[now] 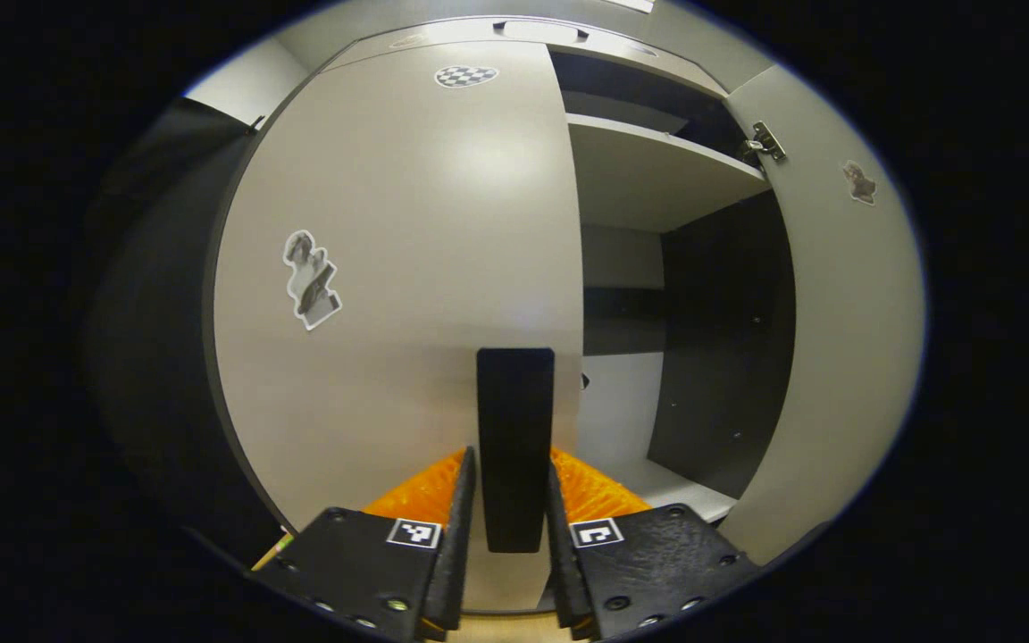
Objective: Open the right door of the double-door shoe cabinet with the right hand, and open the left door with the left hand.
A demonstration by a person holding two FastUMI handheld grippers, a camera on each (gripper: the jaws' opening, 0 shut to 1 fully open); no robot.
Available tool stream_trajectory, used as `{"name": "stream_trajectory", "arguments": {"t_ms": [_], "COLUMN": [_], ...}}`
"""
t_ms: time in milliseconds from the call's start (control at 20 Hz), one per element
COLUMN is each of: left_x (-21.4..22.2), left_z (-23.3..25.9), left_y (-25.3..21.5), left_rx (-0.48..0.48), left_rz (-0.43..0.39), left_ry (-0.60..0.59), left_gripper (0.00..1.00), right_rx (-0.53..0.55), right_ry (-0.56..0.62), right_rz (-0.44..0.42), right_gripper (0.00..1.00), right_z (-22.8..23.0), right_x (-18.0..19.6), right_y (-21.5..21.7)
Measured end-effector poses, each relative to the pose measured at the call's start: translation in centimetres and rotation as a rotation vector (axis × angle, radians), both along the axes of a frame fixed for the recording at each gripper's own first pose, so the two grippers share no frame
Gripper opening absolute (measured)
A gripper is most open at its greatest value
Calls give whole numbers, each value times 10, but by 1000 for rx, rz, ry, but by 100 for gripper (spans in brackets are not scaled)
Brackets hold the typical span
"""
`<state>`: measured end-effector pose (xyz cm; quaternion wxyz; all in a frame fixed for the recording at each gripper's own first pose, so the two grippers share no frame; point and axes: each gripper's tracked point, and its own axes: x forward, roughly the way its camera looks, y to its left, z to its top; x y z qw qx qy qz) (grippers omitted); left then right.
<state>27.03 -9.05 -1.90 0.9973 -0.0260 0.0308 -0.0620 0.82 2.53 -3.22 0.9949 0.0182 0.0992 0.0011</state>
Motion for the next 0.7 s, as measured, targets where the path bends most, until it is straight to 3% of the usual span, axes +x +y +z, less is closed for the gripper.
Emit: {"name": "stream_trajectory", "arguments": {"t_ms": [50,300,700], "left_x": [1,2,-12], "left_z": [0,0,0], "left_y": [1,1,2], "left_rx": [-6,3,5], "left_rz": [6,5,-41], "left_ry": [1,5,8], "left_gripper": [25,5,6], "right_rx": [-2,10,22], "right_ry": [-4,-24,-17], "right_rz": [1,-12,-2], "right_gripper": [99,99,99], "right_z": [2,8,5], "right_x": [-1,-7,-15], "right_y": [0,-6,-2]}}
